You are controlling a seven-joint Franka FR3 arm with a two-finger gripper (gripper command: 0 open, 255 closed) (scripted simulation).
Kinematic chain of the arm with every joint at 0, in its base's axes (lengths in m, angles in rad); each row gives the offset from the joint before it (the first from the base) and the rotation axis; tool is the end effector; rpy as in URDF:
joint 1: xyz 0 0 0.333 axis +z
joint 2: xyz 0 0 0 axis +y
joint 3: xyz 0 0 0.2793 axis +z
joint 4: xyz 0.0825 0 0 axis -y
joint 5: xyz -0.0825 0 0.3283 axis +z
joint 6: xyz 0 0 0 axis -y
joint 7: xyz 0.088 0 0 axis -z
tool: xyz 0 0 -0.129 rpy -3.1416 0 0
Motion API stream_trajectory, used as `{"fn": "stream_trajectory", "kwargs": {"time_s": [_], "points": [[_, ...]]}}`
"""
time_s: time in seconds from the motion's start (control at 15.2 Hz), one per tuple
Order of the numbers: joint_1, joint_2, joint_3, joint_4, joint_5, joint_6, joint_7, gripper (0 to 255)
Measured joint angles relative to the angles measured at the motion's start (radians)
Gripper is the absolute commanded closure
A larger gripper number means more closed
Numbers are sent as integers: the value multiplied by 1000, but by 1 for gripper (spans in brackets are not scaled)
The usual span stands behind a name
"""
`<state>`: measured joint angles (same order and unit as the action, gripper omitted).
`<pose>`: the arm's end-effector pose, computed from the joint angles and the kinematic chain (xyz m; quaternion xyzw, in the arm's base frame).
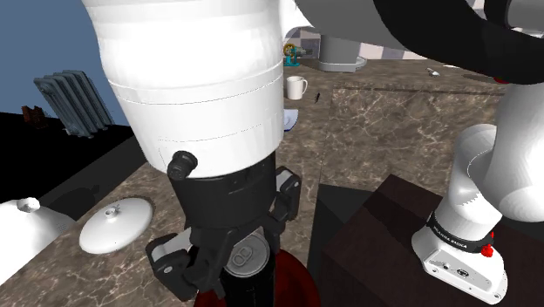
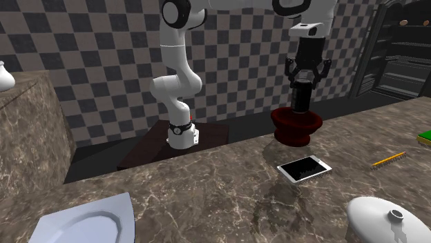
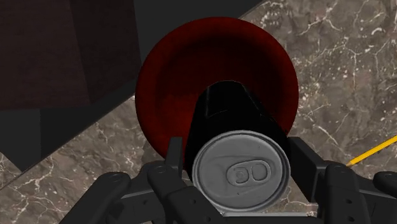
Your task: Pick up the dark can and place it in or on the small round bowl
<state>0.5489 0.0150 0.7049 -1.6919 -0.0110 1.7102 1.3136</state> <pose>0.1622 0.4845 0.5213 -0.9996 0.0292 -0.0015 0.0031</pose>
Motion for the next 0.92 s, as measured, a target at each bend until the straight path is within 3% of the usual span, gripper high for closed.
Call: {"fn": "stream_trajectory", "kwargs": {"time_s": [0.26, 0.66, 0.73, 0.92], "points": [[-2, -7, -2, -61, 5, 56, -4, 255], [-2, -7, -2, -69, 4, 64, -4, 255], [-2, -7, -2, -69, 4, 64, -4, 0], [-2, -7, -2, -69, 4, 65, -4, 0]]}}
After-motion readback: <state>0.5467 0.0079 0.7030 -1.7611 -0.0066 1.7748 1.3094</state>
